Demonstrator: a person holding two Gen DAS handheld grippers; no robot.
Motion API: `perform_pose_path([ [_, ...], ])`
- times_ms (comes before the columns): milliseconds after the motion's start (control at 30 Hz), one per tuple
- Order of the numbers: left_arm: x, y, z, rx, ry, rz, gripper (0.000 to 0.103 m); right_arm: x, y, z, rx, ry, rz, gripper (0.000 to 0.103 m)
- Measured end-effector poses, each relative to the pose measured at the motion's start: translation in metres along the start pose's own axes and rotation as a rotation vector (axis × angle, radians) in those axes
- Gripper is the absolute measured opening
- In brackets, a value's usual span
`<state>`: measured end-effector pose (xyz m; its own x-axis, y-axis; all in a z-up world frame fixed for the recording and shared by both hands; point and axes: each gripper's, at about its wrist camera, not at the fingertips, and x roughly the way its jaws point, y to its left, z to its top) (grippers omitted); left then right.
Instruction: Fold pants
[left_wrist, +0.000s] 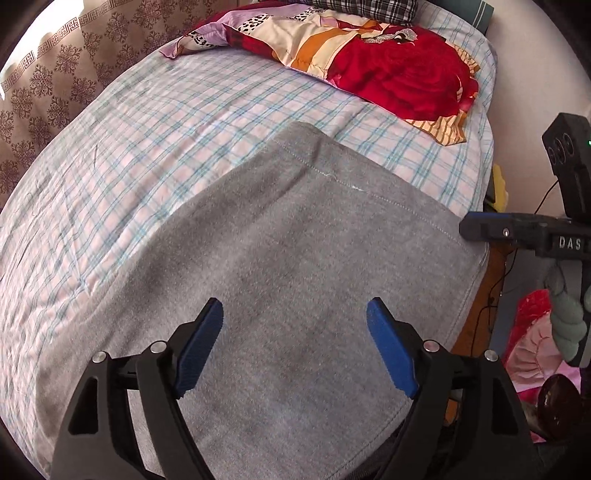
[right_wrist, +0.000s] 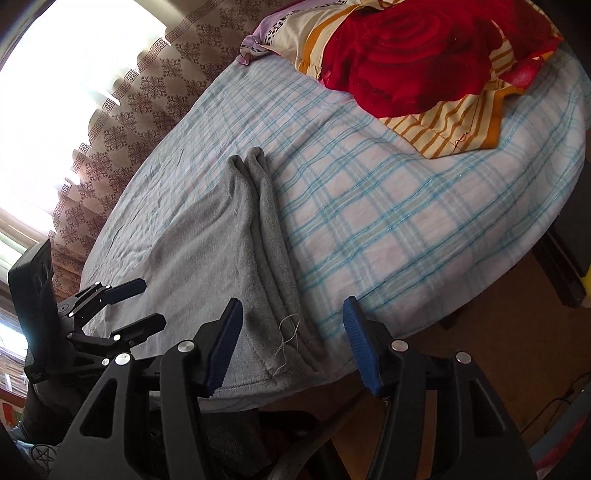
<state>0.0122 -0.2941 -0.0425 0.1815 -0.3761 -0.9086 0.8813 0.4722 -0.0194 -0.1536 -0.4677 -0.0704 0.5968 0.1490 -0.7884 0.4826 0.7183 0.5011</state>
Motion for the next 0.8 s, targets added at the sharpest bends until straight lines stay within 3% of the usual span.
perform_pose_path([
  [233,0.012,-0.014,0.042,0.008,0.004,0.031,0.083,0.014,0.004,-0.004,-0.034,0.029,0.023,0.061],
  [333,0.019,-0.019,0.056,0.016,0.008,0.053,0.086,0.016,0.012,-0.005,-0.086,0.045,0.022,0.048],
  [800,0.052,-0.032,0.090,0.045,0.051,0.096,0.087,0.017,0.000,-0.006,-0.081,0.044,0.137,0.031],
])
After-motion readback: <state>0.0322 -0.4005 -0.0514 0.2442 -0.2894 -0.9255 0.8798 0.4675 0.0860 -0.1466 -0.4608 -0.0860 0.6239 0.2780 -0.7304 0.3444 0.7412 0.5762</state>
